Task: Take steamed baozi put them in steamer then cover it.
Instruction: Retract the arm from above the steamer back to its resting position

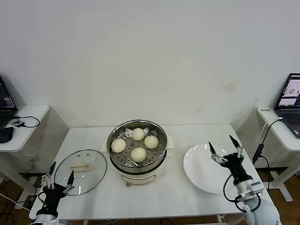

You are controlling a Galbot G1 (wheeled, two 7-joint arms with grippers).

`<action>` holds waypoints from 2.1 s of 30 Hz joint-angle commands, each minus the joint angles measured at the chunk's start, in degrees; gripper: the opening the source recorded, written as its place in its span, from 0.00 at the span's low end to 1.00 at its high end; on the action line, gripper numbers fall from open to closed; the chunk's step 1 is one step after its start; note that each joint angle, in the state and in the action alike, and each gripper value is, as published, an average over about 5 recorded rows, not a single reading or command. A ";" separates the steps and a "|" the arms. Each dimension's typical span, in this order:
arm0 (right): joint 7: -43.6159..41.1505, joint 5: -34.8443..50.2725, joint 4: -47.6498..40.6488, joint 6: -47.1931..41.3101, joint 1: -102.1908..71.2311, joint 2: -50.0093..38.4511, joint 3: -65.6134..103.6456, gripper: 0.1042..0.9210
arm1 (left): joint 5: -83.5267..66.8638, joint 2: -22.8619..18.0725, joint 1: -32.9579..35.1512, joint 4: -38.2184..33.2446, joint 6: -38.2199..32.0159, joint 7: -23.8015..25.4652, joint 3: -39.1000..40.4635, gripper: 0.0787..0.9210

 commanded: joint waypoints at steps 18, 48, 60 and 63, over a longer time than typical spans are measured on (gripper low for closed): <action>0.36 -0.55 1.78 4.72 -11.68 6.80 12.19 0.88 | 25.96 6.58 -12.67 17.04 0.59 4.22 3.57 0.88; -0.55 -1.95 -1.19 5.11 -11.79 7.66 13.17 0.88 | 26.99 5.59 -28.97 32.21 0.57 4.44 9.62 0.88; -0.69 -2.39 -1.48 5.31 -11.77 7.80 13.14 0.88 | 26.35 5.71 -29.29 33.27 0.65 5.89 10.08 0.82; -0.71 -2.45 -1.46 5.33 -11.81 7.81 13.12 0.88 | 26.09 5.76 -29.20 33.46 0.62 6.65 10.24 0.72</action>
